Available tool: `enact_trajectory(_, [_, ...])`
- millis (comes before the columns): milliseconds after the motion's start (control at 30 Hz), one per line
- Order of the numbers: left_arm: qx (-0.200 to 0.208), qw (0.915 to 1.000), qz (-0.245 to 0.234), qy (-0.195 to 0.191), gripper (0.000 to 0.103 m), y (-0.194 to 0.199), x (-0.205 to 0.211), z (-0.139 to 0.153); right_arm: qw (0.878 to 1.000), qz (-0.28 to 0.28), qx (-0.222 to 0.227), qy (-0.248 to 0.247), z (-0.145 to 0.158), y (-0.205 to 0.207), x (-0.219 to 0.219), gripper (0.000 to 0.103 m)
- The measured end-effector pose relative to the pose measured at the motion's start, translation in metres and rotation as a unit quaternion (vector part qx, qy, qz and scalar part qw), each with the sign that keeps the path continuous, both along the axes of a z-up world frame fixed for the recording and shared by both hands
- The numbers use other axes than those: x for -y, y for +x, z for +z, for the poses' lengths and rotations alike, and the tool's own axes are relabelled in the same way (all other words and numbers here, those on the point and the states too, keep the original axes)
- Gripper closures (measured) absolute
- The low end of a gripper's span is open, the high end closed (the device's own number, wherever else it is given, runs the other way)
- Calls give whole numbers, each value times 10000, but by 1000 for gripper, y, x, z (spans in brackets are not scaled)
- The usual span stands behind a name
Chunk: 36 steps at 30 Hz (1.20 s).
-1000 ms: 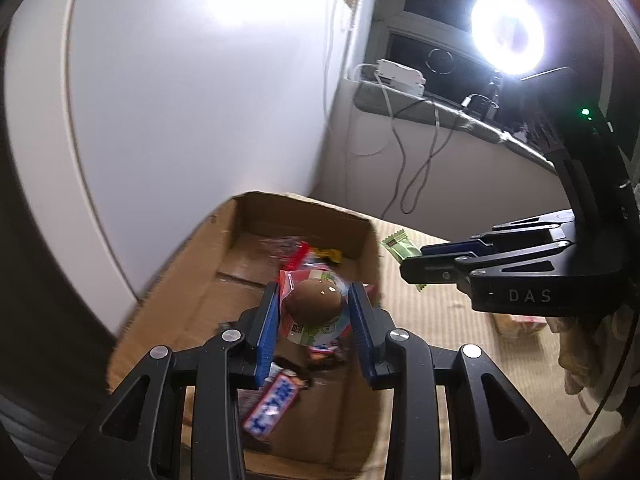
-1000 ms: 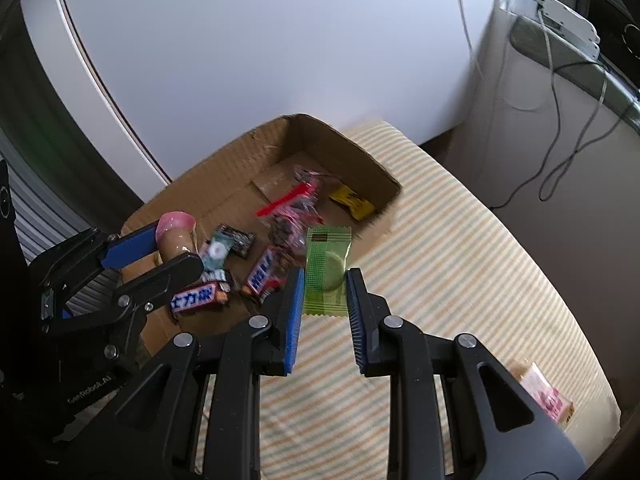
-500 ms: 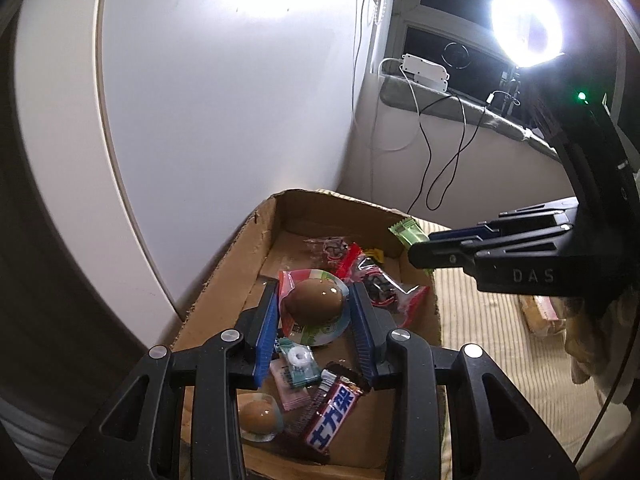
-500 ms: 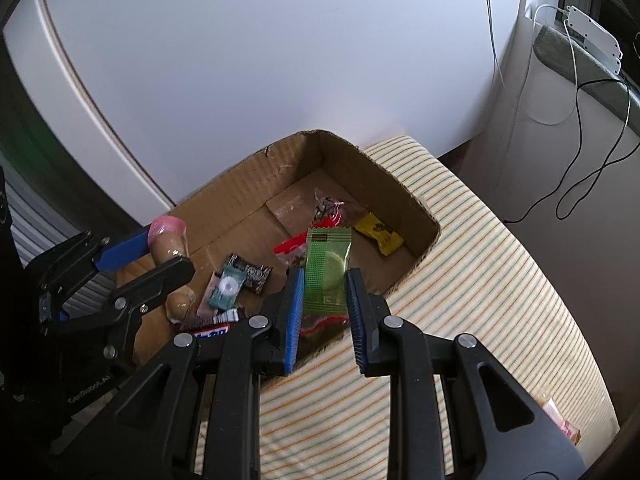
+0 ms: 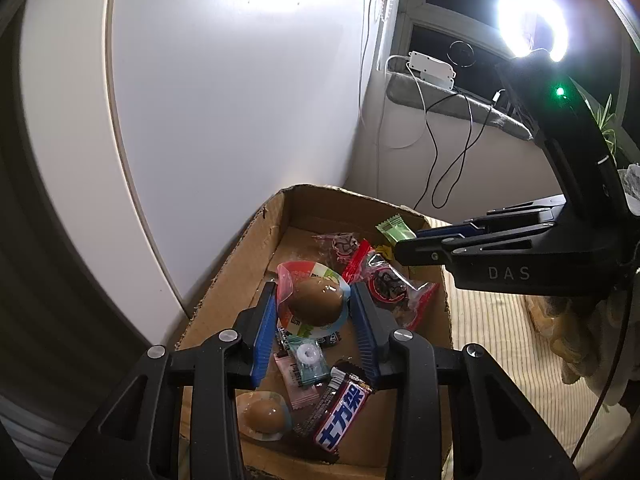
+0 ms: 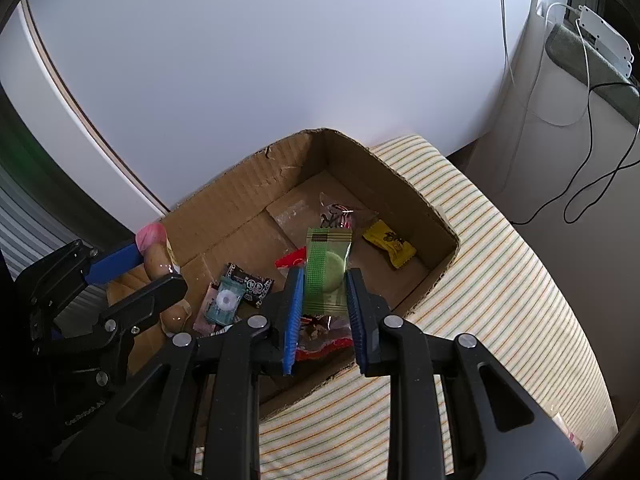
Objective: Organize snacks
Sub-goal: 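Carry the egg and green candy into the box and open both tools, then move both open tools to the bagged bread slice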
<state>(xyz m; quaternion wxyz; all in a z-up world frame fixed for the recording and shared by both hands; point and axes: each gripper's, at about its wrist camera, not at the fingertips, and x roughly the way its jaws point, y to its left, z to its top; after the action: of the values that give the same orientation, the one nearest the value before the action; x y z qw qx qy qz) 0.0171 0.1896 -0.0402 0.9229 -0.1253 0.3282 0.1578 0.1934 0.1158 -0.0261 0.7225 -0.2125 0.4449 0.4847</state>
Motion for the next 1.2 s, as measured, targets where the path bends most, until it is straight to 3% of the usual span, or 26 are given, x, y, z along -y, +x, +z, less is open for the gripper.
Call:
enact_trajectory(233, [19, 10000, 42, 10, 62, -1, -2, 0, 10000, -11, 38, -7, 2, -1, -1, 80])
enact_trajectory(300, [34, 10000, 36, 29, 60, -2, -2, 1, 10000, -22, 44, -5, 2, -1, 0, 74])
enact_trajectory(367, [40, 10000, 54, 68, 58, -4, -1, 2, 10000, -39, 82, 24, 5, -2, 1, 58])
enact_trajectory(400, [44, 10000, 51, 60, 53, -4, -1, 2, 9999, -55, 106, 52, 7, -2, 1, 56])
enact_trajectory(500, [50, 10000, 46, 65, 44, -8, -1, 3, 9998, -79, 133, 96, 13, -3, 3, 56])
enact_trajectory(867, [96, 9999, -6, 88, 44, -22, 6, 3, 9988, -319, 356, 136, 22, -11, 26, 51])
enact_trajectory(1200, [278, 9996, -75, 10, 41, -40, 29, 6, 9930, -900, 443, 618, 29, -17, 81, 51])
